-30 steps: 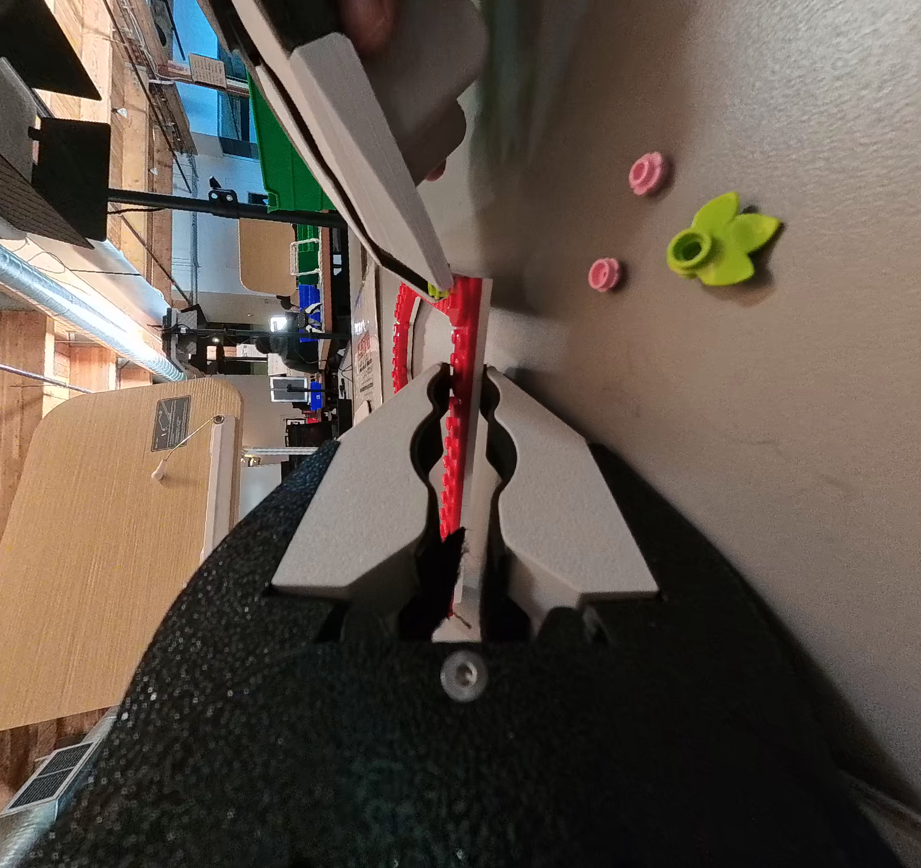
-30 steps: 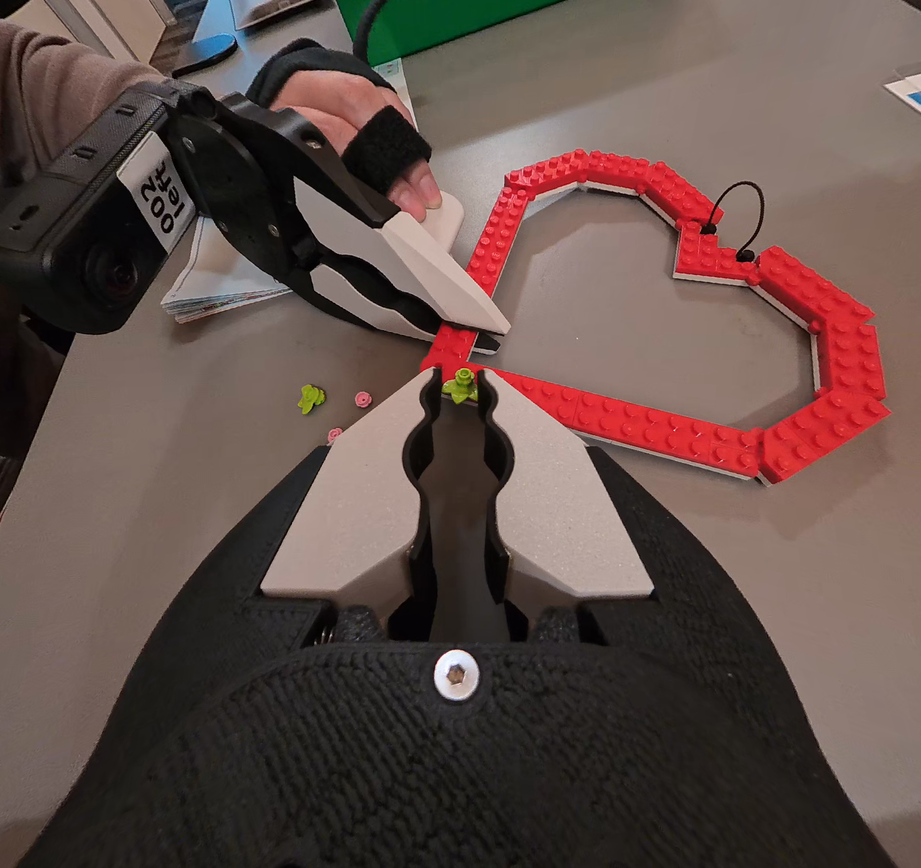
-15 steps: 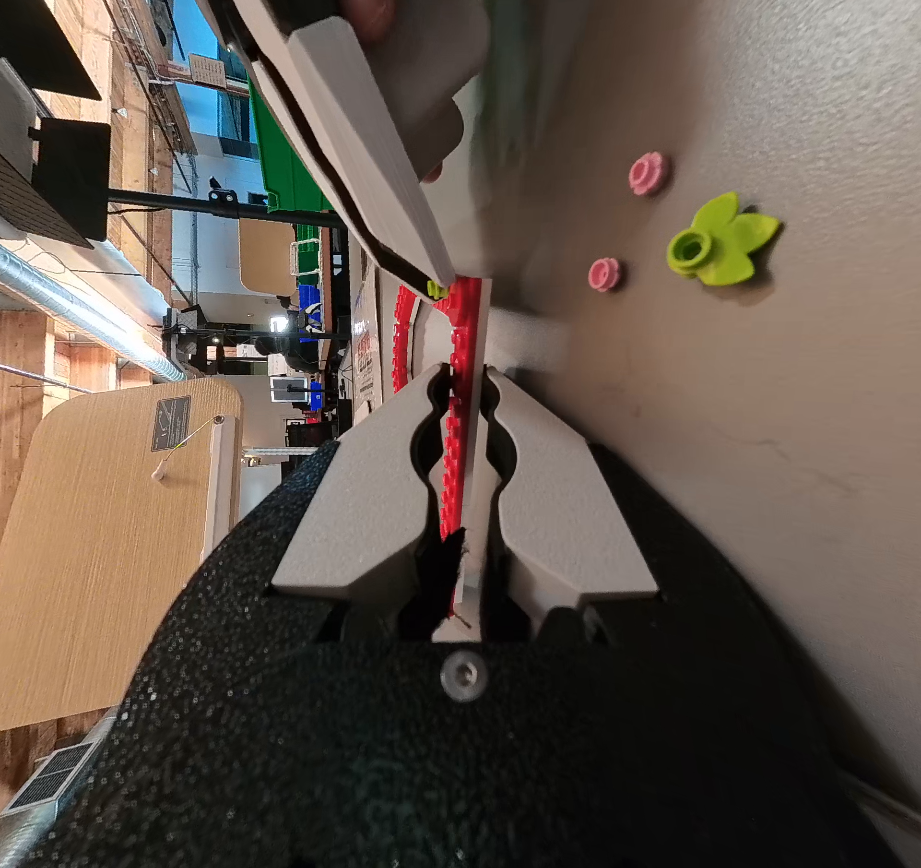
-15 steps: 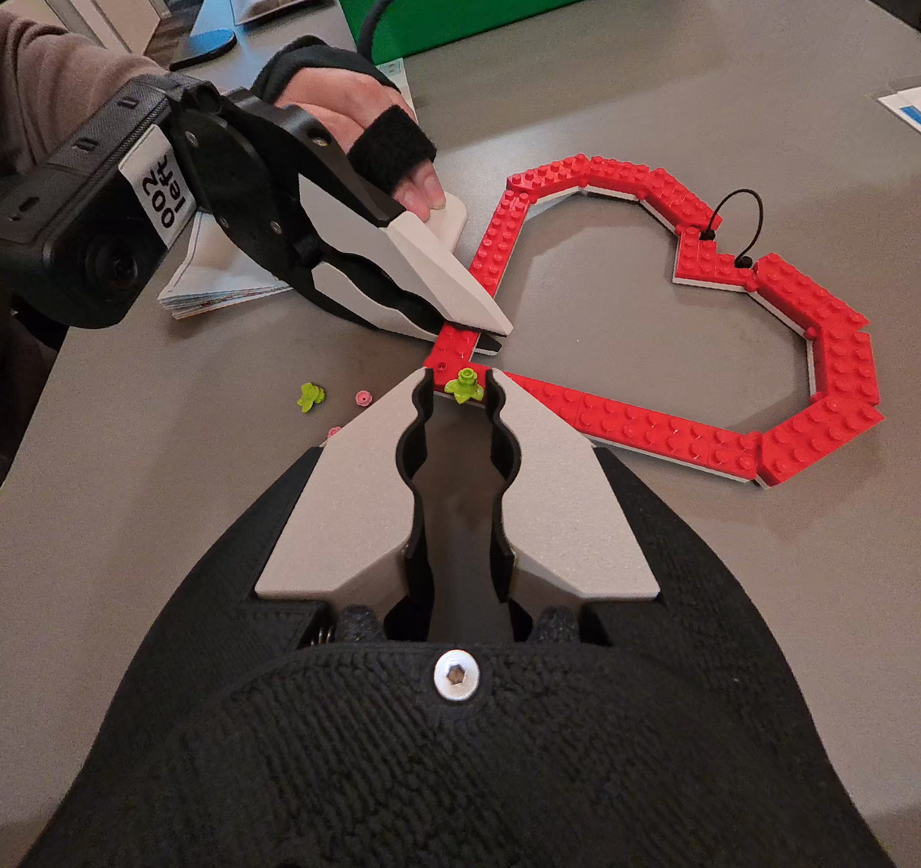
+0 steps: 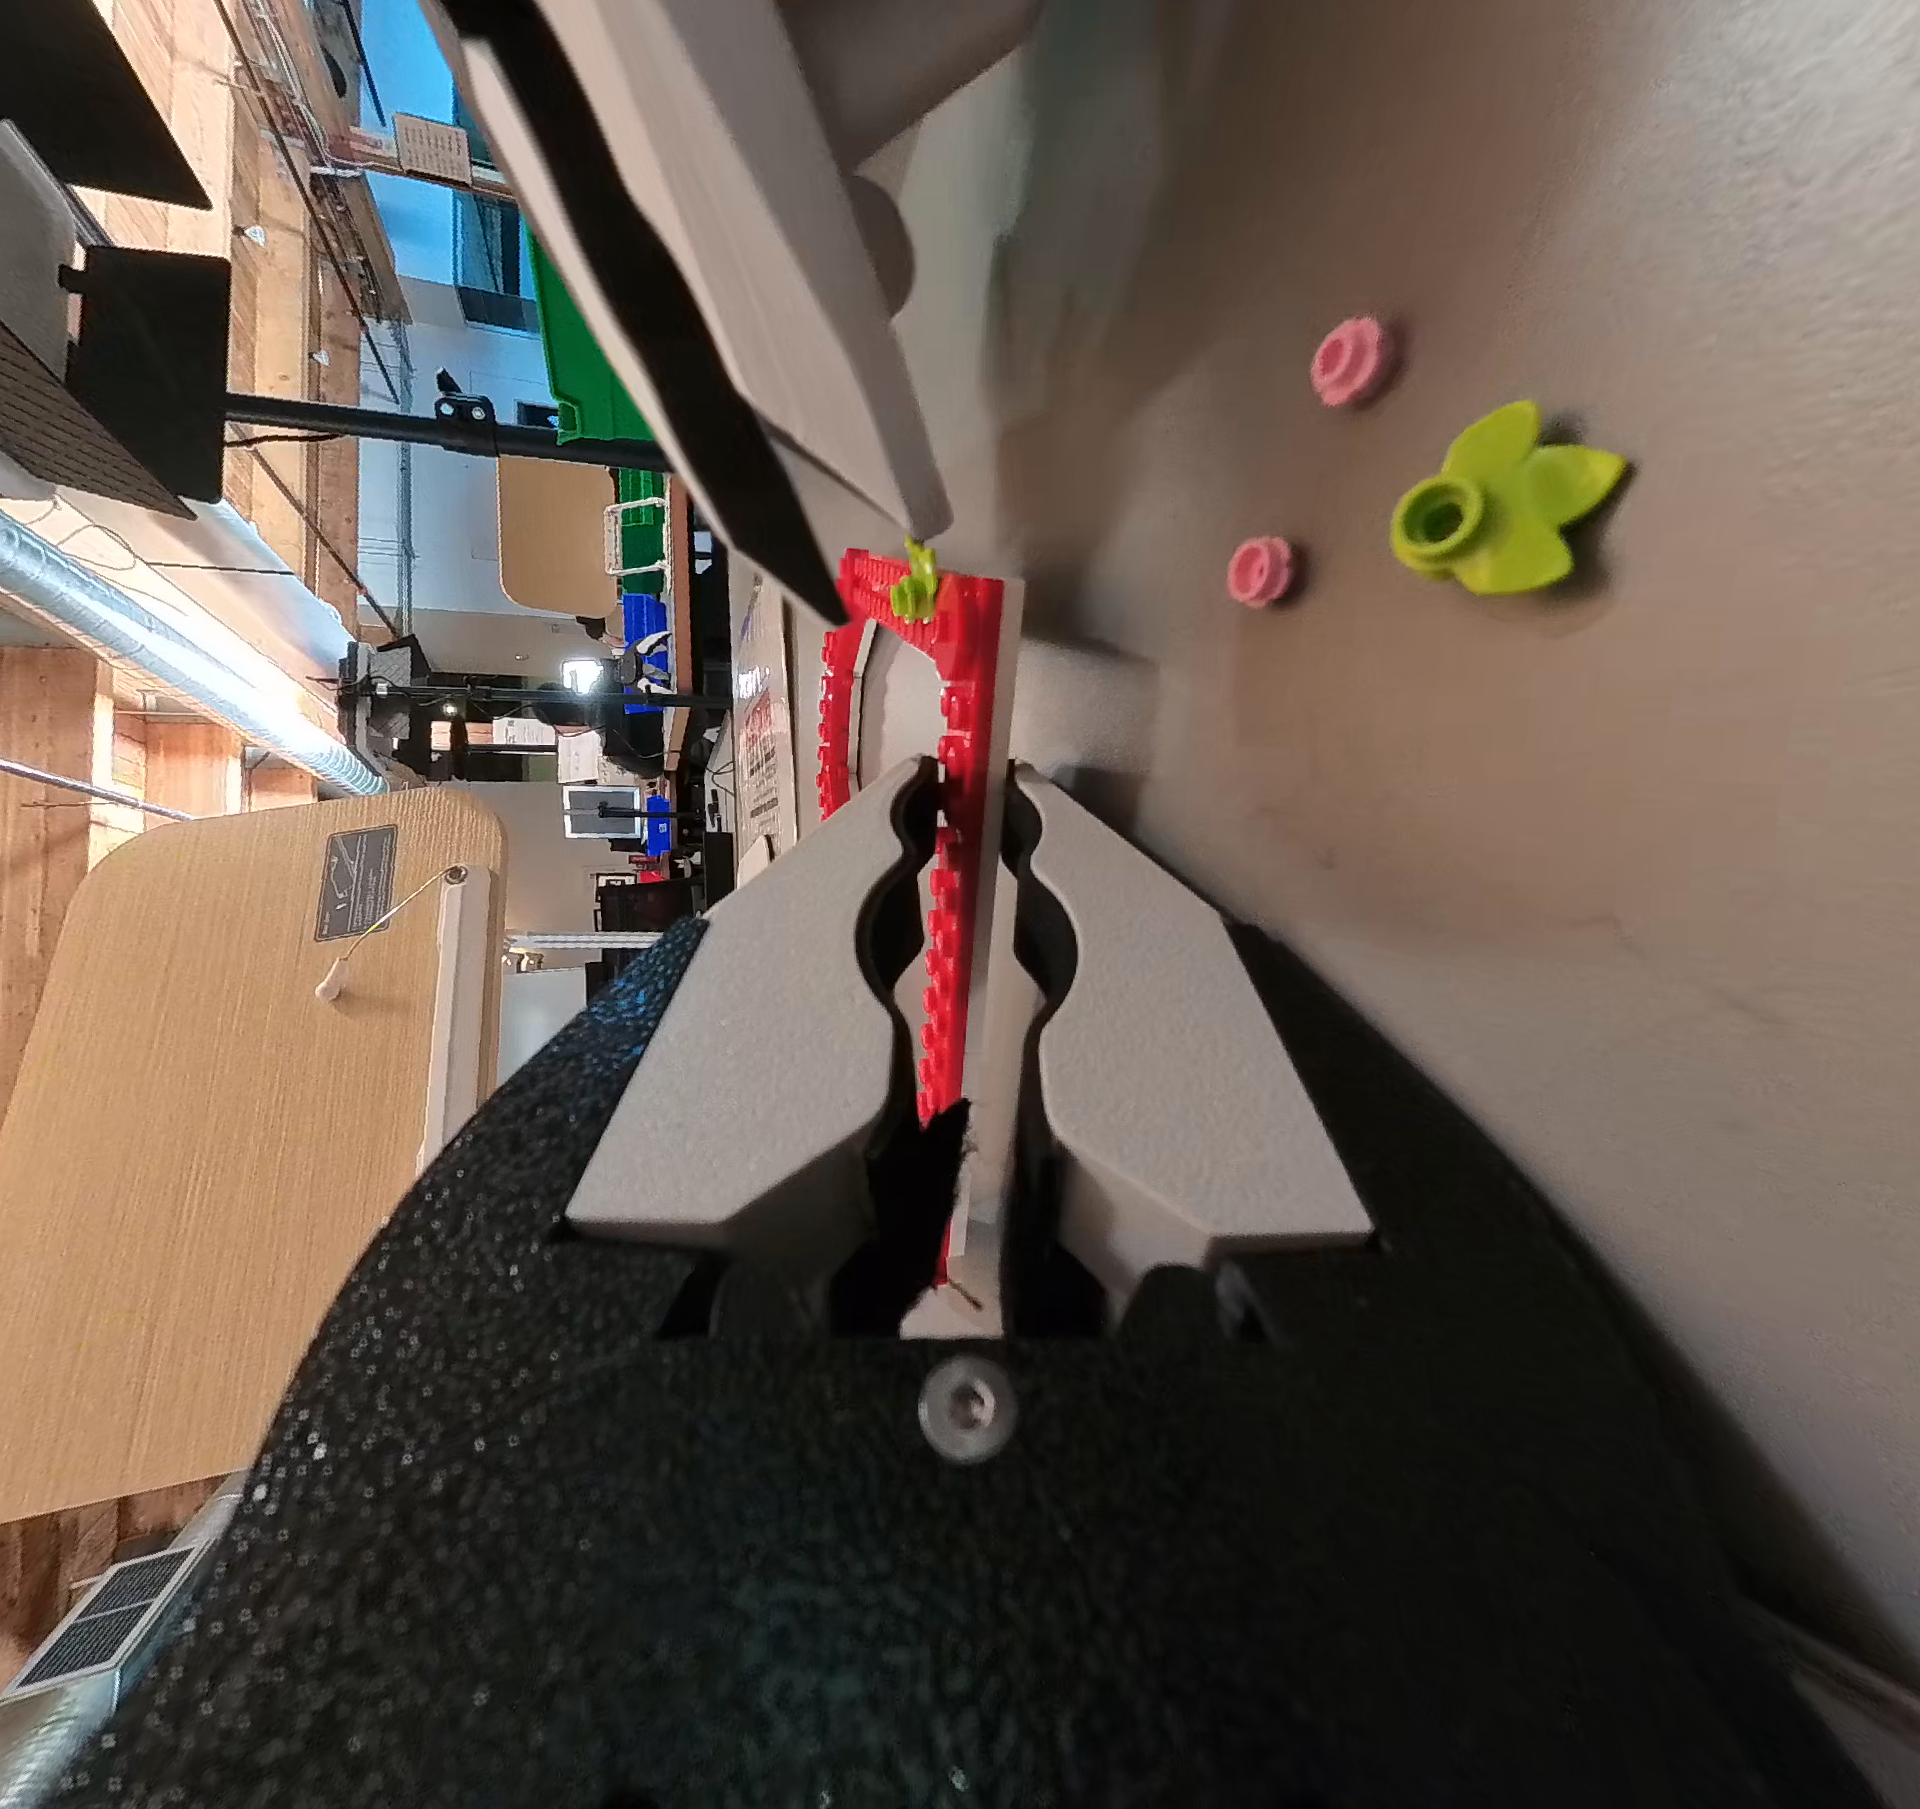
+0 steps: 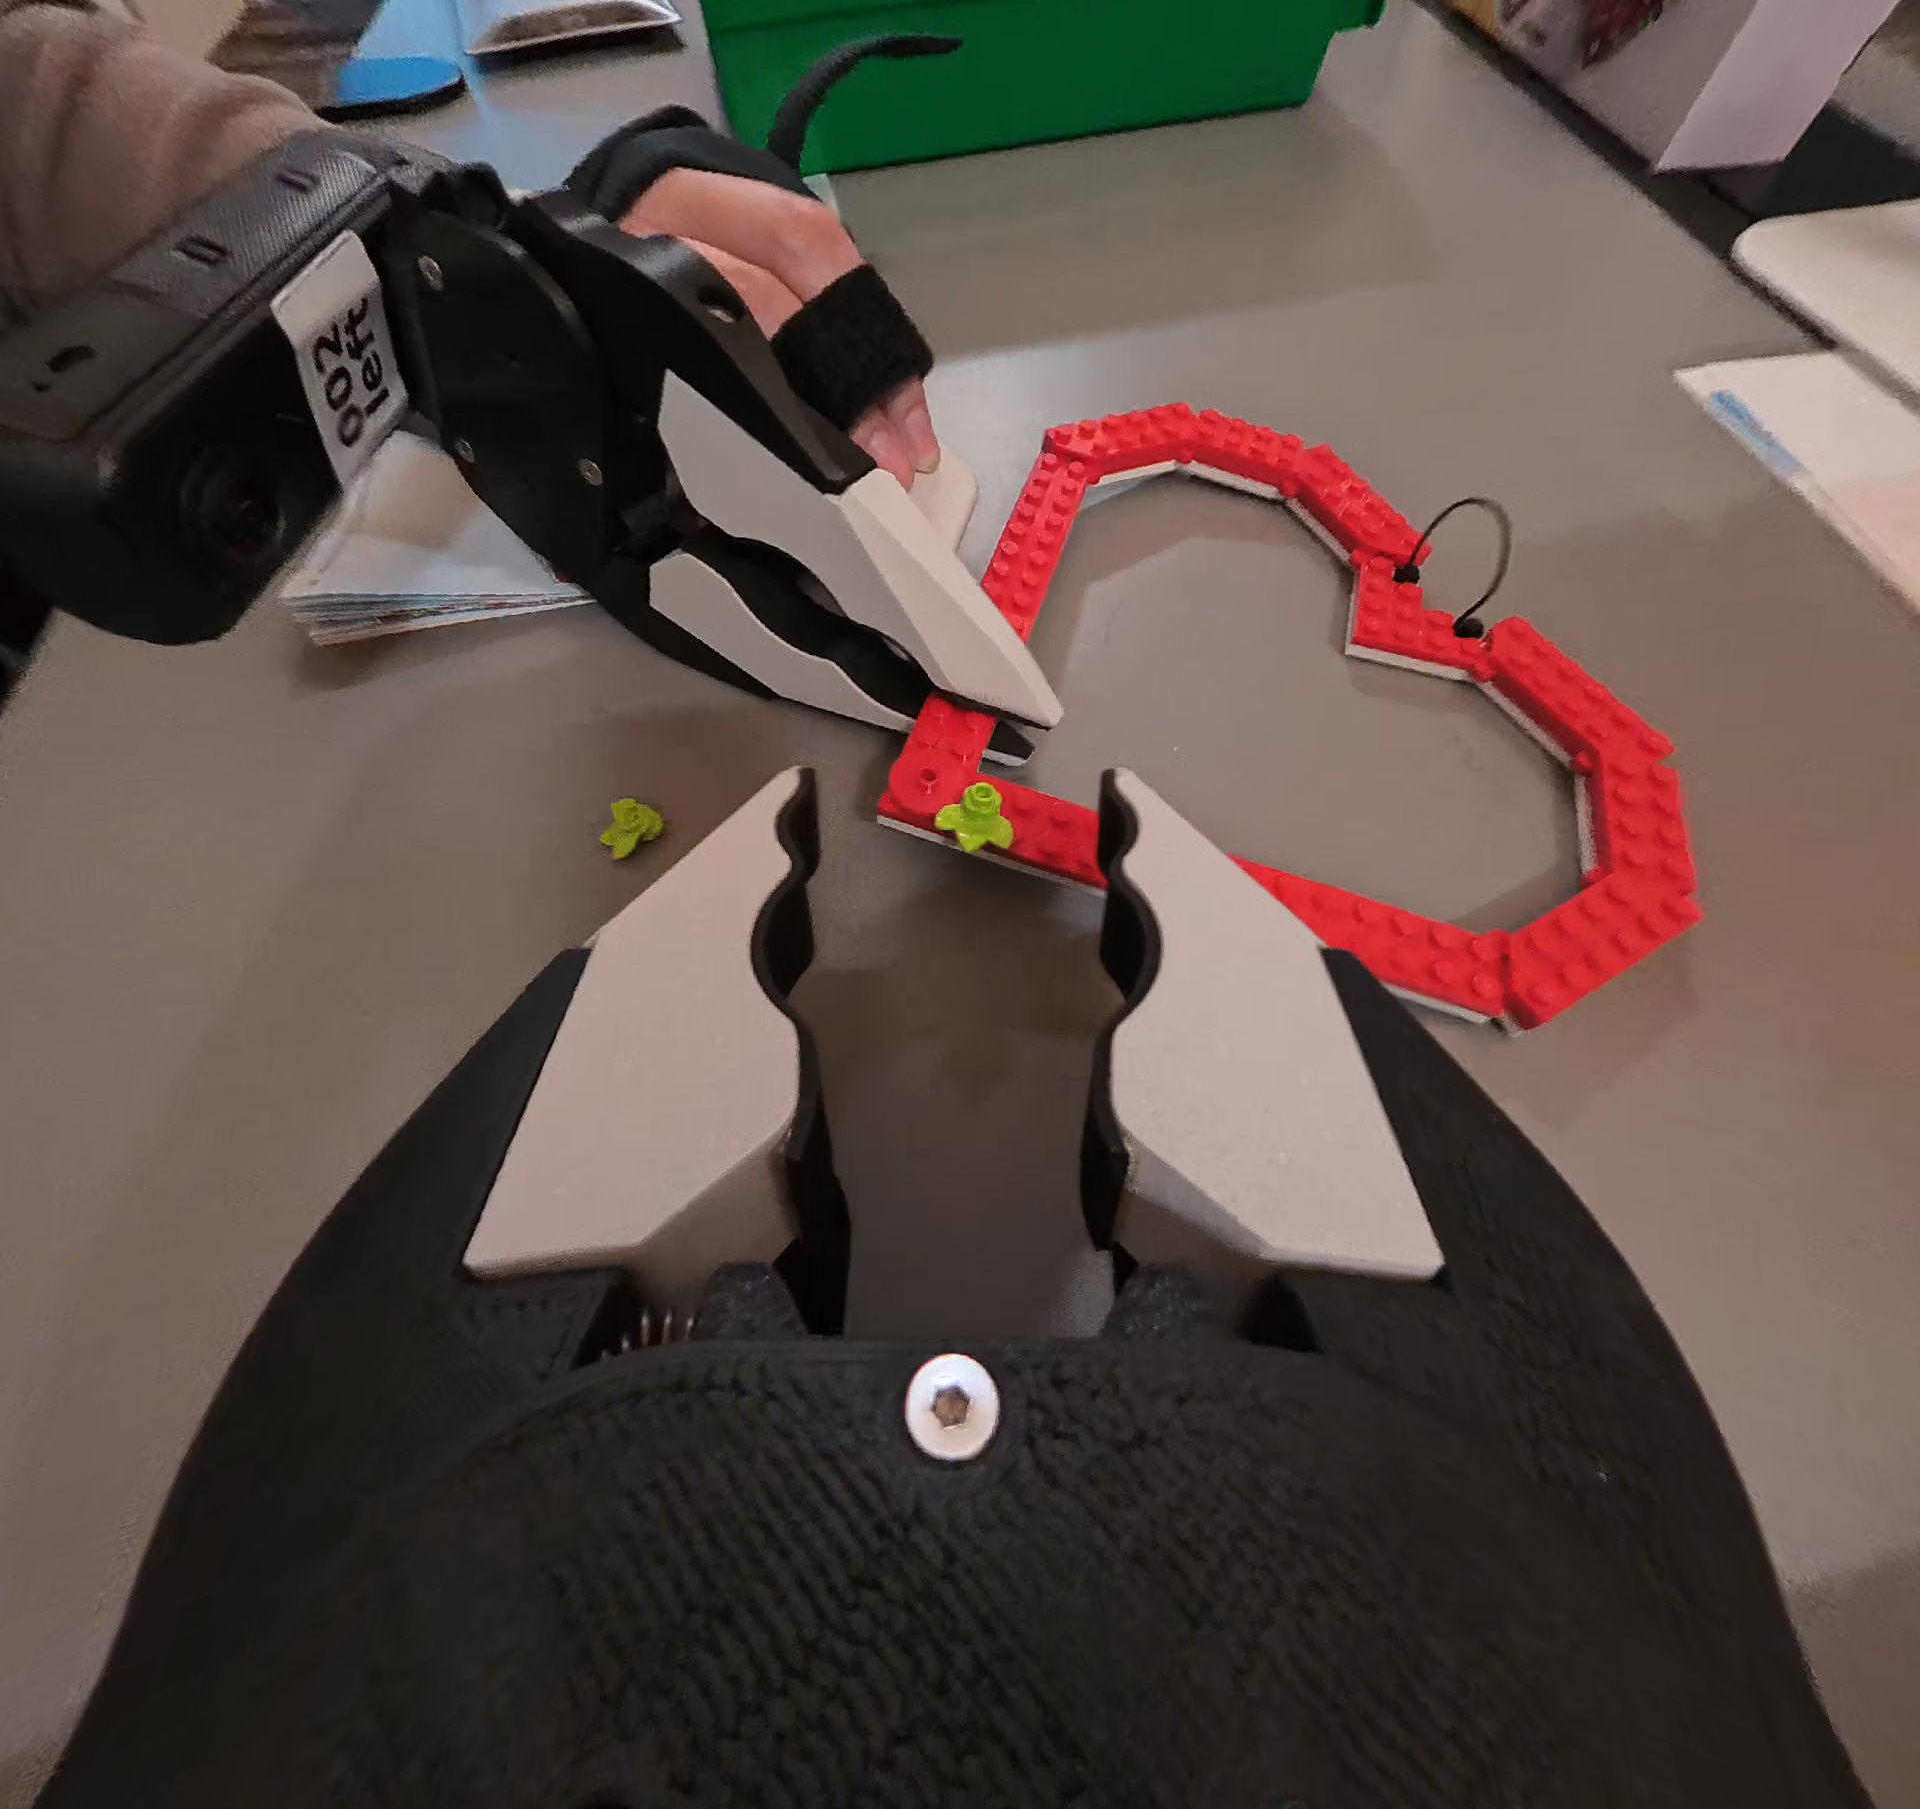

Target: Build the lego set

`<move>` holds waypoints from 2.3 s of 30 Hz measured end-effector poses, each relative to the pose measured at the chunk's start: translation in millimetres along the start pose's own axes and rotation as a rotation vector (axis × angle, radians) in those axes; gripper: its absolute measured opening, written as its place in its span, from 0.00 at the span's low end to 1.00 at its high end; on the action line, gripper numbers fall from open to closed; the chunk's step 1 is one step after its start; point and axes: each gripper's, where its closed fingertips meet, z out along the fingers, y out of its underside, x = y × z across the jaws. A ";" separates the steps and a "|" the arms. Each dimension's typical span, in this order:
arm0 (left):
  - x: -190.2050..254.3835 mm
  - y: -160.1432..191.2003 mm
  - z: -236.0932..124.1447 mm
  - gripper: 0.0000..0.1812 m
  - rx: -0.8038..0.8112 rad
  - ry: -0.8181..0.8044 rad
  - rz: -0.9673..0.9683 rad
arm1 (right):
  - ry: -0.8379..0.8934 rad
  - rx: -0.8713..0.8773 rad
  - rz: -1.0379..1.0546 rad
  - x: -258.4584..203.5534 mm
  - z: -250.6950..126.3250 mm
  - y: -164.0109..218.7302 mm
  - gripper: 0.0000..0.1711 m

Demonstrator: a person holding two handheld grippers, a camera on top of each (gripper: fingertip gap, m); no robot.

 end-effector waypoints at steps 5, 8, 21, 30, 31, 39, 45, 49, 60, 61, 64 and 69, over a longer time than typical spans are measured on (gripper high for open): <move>-0.1 0.4 0.2 0.05 -0.001 0.001 -0.011 | 0.190 -0.008 -0.311 3.4 -5.0 -1.8 0.38; -0.4 1.5 0.6 0.05 -0.002 0.006 -0.036 | 0.287 -0.062 -0.503 3.7 -6.0 1.1 0.37; -1.1 3.5 0.9 0.05 -0.007 0.008 -0.054 | 0.496 -0.215 -0.961 6.8 2.1 10.2 0.25; -2.4 3.8 0.5 0.05 -0.007 0.004 -0.059 | 0.602 -0.259 -1.141 10.5 6.9 7.9 0.18; -2.4 3.8 0.5 0.05 -0.007 0.005 -0.059 | 0.611 -0.265 -1.159 10.6 7.5 7.9 0.17; -2.5 3.7 0.5 0.05 -0.006 0.005 -0.060 | 0.633 -0.274 -1.210 11.7 9.5 8.4 0.10; -1.7 3.8 0.6 0.05 -0.008 0.007 -0.058 | 0.636 -0.283 -1.239 11.1 10.3 9.5 0.09; -2.7 3.9 0.1 0.05 -0.009 0.001 -0.058 | 0.654 -0.280 -1.245 11.4 9.1 7.8 0.08; -1.4 6.0 0.9 0.05 -0.020 0.008 -0.049 | 0.657 -0.324 -1.263 12.6 10.6 9.4 0.08; -1.5 5.9 0.9 0.05 -0.018 0.008 -0.052 | 0.653 -0.314 -1.257 12.2 10.6 9.4 0.08; -1.4 5.9 1.2 0.05 -0.015 0.014 -0.069 | 0.643 -0.290 -1.241 10.6 9.5 9.2 0.20; -1.8 6.4 0.6 0.05 -0.014 0.017 -0.078 | 0.642 -0.227 -1.179 7.7 -3.8 6.8 0.31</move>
